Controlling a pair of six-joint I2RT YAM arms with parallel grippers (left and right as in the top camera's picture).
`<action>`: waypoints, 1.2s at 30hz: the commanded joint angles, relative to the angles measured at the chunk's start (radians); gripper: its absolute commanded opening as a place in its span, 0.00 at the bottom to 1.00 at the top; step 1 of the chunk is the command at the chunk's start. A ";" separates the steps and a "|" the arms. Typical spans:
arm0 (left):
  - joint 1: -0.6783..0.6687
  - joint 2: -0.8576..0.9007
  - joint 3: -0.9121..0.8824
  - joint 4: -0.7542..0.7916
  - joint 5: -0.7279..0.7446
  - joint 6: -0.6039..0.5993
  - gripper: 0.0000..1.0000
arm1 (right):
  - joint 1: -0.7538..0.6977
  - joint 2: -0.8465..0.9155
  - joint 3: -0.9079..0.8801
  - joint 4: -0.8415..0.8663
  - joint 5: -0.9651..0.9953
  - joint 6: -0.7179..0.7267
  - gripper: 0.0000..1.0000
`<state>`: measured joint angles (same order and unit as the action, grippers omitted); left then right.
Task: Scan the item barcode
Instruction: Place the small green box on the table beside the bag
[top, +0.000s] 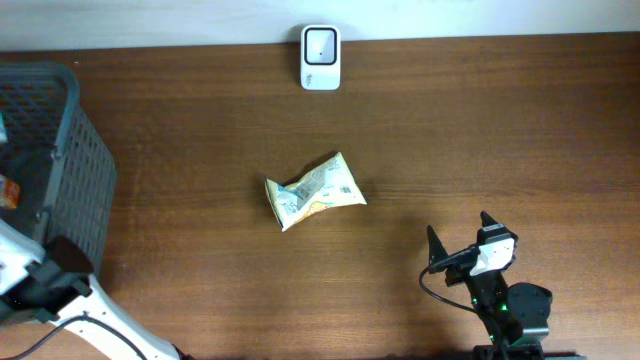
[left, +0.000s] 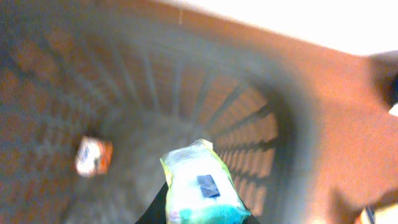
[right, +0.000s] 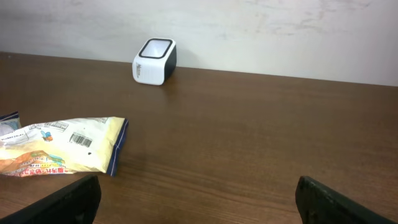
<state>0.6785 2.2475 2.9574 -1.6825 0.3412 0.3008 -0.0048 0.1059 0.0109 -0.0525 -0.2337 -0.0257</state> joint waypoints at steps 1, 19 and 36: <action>-0.089 -0.098 0.154 -0.005 0.022 -0.076 0.07 | 0.007 -0.003 -0.005 -0.004 0.002 0.007 0.99; -0.864 -0.133 -1.191 0.500 -0.107 -0.253 0.10 | 0.007 -0.003 -0.005 -0.004 0.002 0.007 0.98; -0.651 -0.308 -0.313 0.317 -0.458 -0.290 0.99 | 0.007 -0.003 -0.005 -0.004 0.002 0.007 0.99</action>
<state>-0.0872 2.0186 2.4992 -1.3319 -0.0017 0.0208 -0.0048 0.1059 0.0109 -0.0525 -0.2337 -0.0257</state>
